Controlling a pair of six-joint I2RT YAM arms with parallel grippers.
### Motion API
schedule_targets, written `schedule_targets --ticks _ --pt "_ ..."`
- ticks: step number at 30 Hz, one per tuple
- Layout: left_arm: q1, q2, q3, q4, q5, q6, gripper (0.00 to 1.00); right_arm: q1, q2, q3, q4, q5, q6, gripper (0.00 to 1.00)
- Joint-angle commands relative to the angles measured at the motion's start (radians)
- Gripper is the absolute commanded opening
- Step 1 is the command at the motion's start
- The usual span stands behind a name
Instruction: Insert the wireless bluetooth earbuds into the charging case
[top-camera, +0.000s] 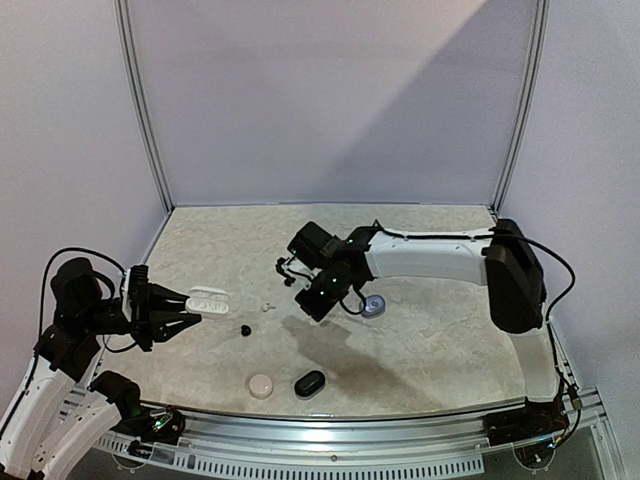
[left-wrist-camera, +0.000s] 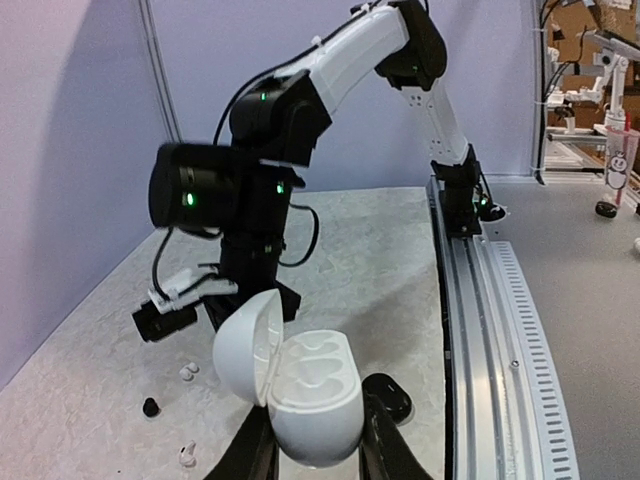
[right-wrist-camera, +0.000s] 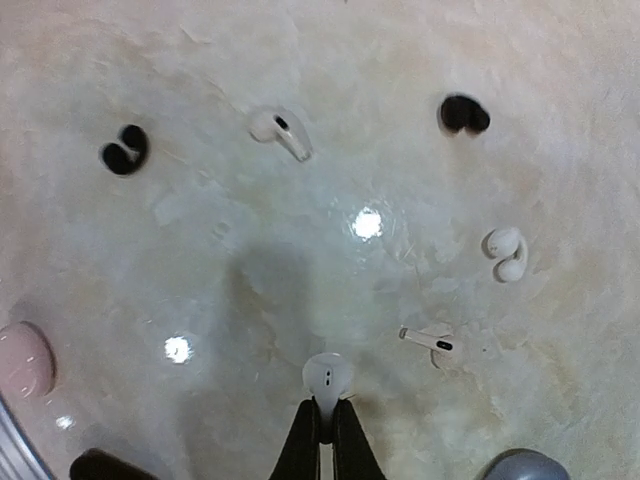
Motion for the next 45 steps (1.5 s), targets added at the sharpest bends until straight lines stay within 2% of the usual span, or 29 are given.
schedule_targets --ticks 1,7,12,21,32,45 --pt "-0.006 0.071 0.011 0.077 0.083 0.07 0.0 -0.007 -0.228 -0.02 0.025 -0.129 -0.206 0.0" --pt "-0.046 0.118 0.044 0.091 0.125 0.158 0.0 -0.007 -0.514 -0.187 0.208 -0.298 -0.338 0.0" --pt "-0.124 0.123 0.06 0.078 0.087 0.207 0.0 0.041 -0.615 -0.224 0.286 -0.332 -0.384 0.0" --pt "-0.189 0.162 0.091 0.072 0.015 0.261 0.0 0.167 -0.573 -0.105 0.255 -0.428 -0.524 0.0" --pt "-0.213 0.158 0.098 0.078 -0.029 0.25 0.0 0.211 -0.55 -0.064 0.223 -0.468 -0.591 0.0" --pt "-0.223 0.156 0.076 0.176 -0.076 0.102 0.0 0.243 -0.478 -0.047 0.216 -0.468 -0.678 0.0"
